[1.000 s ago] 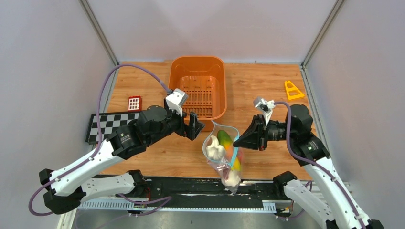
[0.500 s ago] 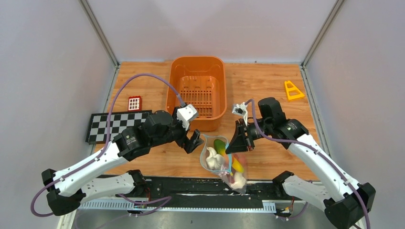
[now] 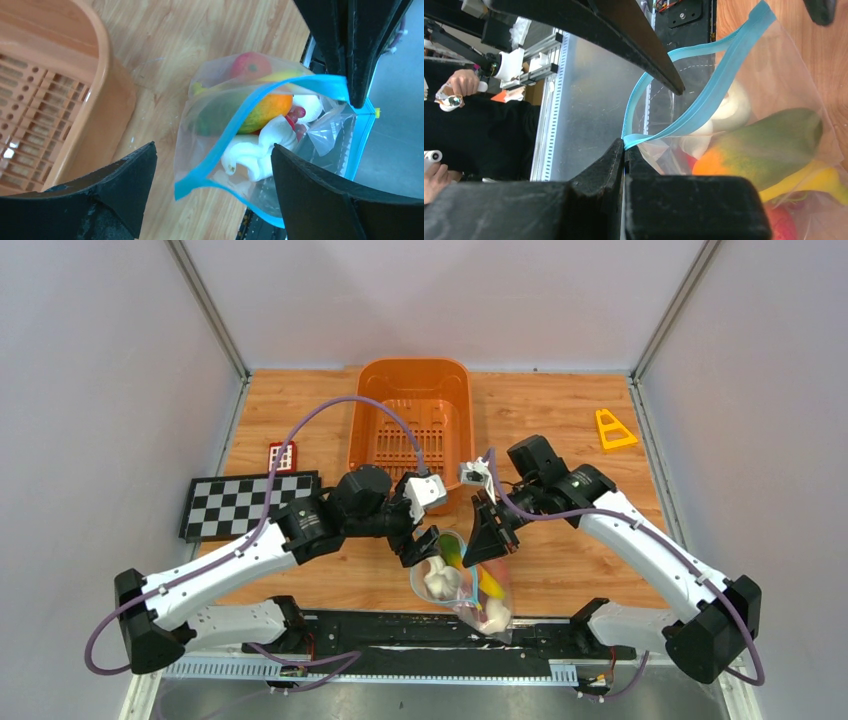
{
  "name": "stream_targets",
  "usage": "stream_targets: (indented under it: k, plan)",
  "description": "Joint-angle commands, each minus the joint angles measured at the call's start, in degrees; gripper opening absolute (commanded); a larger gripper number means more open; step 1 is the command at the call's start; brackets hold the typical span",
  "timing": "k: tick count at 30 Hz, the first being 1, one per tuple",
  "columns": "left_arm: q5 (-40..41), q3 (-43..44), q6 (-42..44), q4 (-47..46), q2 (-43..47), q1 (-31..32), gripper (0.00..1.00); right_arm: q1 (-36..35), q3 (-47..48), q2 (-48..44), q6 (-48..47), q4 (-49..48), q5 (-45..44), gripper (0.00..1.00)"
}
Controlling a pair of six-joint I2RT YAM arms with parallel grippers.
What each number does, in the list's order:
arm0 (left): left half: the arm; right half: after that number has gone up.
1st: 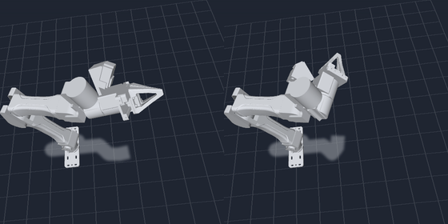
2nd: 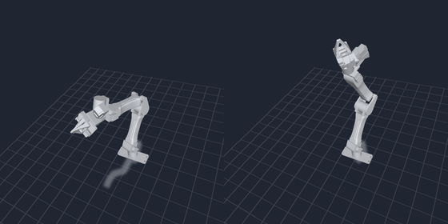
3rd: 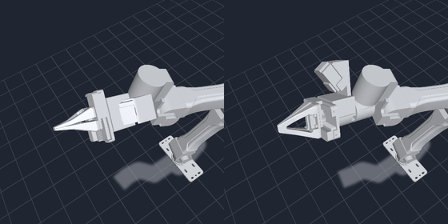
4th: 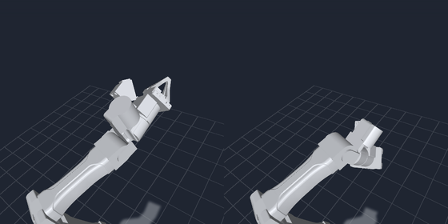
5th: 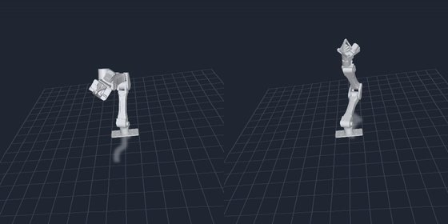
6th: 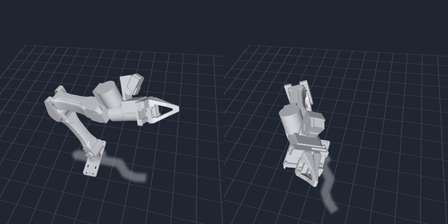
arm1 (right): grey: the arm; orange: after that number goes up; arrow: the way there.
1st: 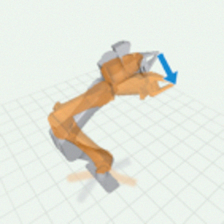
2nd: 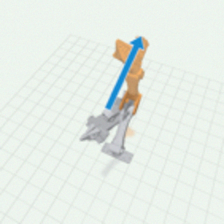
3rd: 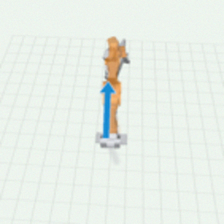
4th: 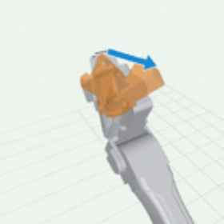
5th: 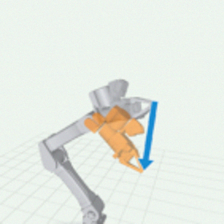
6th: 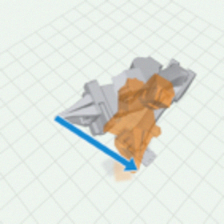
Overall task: Place the food in the zip-top bag and seal the zipper
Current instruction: Zip the zipper food storage bag at the center of the board.
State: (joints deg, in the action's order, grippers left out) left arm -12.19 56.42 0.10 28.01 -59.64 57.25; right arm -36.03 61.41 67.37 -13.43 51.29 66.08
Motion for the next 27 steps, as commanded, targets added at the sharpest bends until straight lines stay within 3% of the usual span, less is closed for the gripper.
stream_targets:
  k: [1,7,11,14,22,23,27]
  plan:
    - [-4.27,4.17,4.51,-0.76,-3.27,-0.13,0.81,-0.83,4.93,1.70,-8.61,5.73,2.29,0.00]
    - [-3.77,4.40,4.87,0.21,-4.65,-0.15,0.51,-0.80,6.28,1.66,-10.08,6.55,1.99,0.00]
    - [-4.16,4.07,3.79,-0.58,-4.28,-0.13,0.25,-0.81,6.25,0.99,-8.45,4.70,0.14,0.00]
    - [-3.17,3.43,1.89,-2.41,-3.04,-0.13,0.00,-0.80,4.64,-1.30,-2.49,-0.41,-5.31,0.10]
    - [7.80,1.86,-10.15,-4.24,2.11,-0.17,0.00,-0.80,-5.50,-20.04,16.72,-19.03,-26.36,0.62]
    - [10.22,1.79,-14.28,-4.19,2.56,-0.23,0.00,-0.82,-8.84,-23.83,18.23,-23.28,-28.70,0.74]
    - [15.47,0.89,-24.93,-5.70,4.49,-0.21,0.00,-0.89,-21.04,-40.17,22.92,-35.30,-34.25,0.83]
